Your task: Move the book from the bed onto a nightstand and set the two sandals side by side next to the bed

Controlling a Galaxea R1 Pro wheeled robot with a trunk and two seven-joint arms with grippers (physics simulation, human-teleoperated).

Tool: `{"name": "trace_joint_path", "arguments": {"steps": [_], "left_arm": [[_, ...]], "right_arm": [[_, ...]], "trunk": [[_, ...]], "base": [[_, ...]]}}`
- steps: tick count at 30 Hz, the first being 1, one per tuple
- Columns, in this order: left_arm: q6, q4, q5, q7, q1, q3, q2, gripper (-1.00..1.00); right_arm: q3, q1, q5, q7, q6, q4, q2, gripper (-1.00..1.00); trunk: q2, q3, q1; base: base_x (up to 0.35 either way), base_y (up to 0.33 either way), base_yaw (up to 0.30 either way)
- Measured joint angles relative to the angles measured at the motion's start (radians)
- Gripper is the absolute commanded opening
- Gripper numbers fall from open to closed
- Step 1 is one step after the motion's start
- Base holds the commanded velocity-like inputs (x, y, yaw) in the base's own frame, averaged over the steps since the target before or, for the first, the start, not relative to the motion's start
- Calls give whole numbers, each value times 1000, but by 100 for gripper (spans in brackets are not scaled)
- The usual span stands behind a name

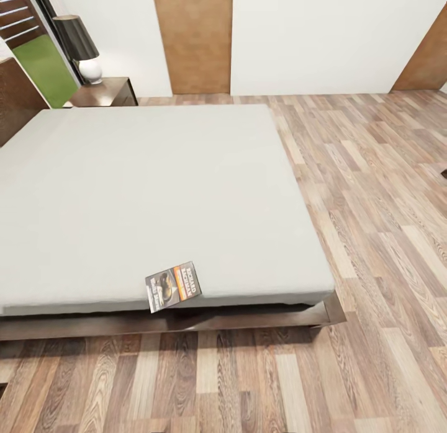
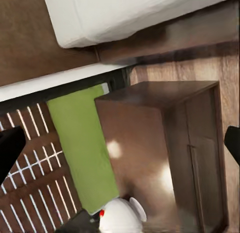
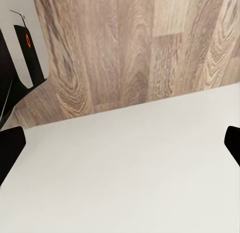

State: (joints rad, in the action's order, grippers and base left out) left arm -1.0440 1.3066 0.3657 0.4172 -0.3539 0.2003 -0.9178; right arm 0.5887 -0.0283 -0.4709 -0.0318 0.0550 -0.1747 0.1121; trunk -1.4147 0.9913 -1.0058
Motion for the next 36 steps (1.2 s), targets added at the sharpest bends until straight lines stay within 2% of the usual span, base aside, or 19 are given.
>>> {"name": "trace_joint_path", "arguments": {"steps": [4,11,13,17,18,19,24,26,32,35,36], "left_arm": [[0,-1,-3,4,61,-1,20,100],[0,-30,-6,8,161,-1,31,100],[0,-53,-3,12,207,-1,34,100],[0,-86,-6,15,245,0,39,100],[0,-112,-4,16,263,1,47,100],[-1,-113,-7,16,263,1,47,100],[0,-179,-7,19,285,2,79,100],[0,-228,-6,21,290,2,96,100],[0,-333,-7,24,294,4,122,100],[29,-406,-7,25,294,6,153,100],[65,-454,-4,24,295,7,181,100]], "right_arm": [[0,0,0,0,0,0,2,100],[0,0,0,-1,0,0,3,100],[0,0,0,0,0,0,2,100],[0,0,0,0,0,0,2,100],[0,0,0,0,0,0,2,100],[0,0,0,0,0,0,2,100],[0,0,1,0,0,0,4,100],[0,0,1,0,0,0,4,100],[0,0,1,0,0,0,5,100],[0,0,1,0,0,0,4,100],[0,0,1,0,0,0,4,100]], "trunk": [[0,-6,0],[0,-18,0],[0,-21,0],[0,-27,0],[0,-29,0],[0,-30,0],[0,-38,0],[0,-41,0],[0,-51,0],[0,-56,0],[0,-57,0]], "base": [[0,0,0],[0,0,22],[0,0,55],[0,0,63],[0,0,67],[0,0,69],[0,0,71],[0,0,72],[0,0,73],[0,0,73],[0,0,73]]}}
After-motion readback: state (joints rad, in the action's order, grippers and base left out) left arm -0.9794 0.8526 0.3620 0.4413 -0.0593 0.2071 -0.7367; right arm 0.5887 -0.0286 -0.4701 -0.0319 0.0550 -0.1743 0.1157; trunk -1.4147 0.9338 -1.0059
